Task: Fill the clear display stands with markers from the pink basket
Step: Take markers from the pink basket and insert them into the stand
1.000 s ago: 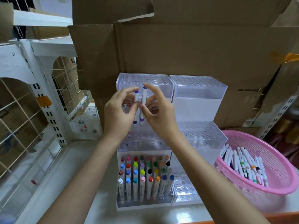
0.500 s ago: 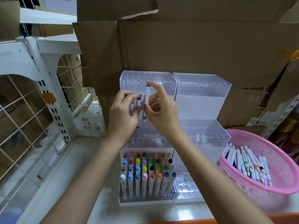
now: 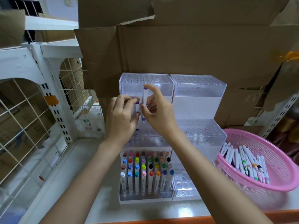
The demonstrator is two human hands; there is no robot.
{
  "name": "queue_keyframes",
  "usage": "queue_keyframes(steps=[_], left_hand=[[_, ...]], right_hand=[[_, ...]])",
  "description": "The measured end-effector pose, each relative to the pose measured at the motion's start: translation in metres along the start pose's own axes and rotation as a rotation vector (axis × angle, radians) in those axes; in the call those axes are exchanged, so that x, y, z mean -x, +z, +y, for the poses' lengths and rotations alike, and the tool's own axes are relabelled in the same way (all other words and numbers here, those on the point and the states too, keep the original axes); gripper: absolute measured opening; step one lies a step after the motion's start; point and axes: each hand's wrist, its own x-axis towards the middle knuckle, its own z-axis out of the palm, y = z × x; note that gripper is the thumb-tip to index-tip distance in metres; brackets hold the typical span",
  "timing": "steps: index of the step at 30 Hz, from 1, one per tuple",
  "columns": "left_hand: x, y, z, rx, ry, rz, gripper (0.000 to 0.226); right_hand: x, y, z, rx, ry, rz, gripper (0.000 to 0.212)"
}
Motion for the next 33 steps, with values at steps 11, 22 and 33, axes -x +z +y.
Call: queue_keyframes(steps=[11, 22, 33], left_hand=[[0.005, -0.014, -0.009, -0.174, 0.097, -0.092, 0.051], [0.004, -0.015, -0.010, -0.190, 0.098, -0.143, 0.056], [0.005, -0.014, -0.010, -0.179, 0.103, -0.143, 0.060]], right_hand=[[0.003, 0.000, 0.001, 0.062, 0.005, -0.061, 0.054], [-0.006, -0.010, -0.006, 0.058, 0.037, -0.179, 0.051], [0.010, -0.004, 0.001, 0.261, -0.073, -0.198, 0.030]])
